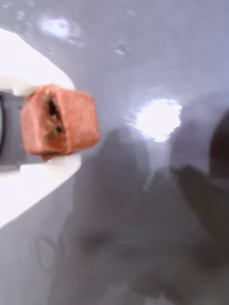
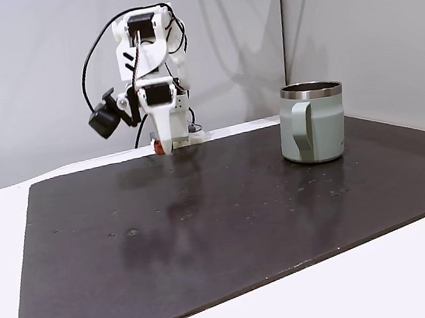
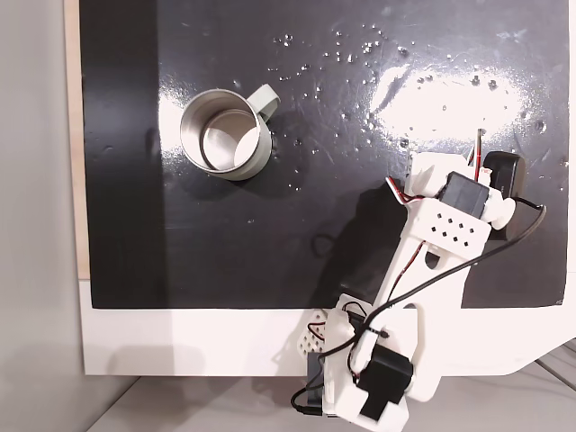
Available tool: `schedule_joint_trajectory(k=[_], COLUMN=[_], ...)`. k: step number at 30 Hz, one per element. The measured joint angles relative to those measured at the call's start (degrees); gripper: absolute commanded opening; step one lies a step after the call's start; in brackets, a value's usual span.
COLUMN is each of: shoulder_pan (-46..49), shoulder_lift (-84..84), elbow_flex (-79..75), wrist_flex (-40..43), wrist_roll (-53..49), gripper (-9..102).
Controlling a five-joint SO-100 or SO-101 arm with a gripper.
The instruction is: Grasp a cube and put it in the cup.
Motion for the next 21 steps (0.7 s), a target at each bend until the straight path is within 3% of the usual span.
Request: schedule_joint_trajectory(k=[13,21], shoulder_pan=[-5.36,-5.80], shoulder_lift=[26.37,30.41], elbow_flex=[-1.32,-2.02], wrist_flex=[9.49,11.43], wrist_roll=[0.97,0.97], gripper=[6,6])
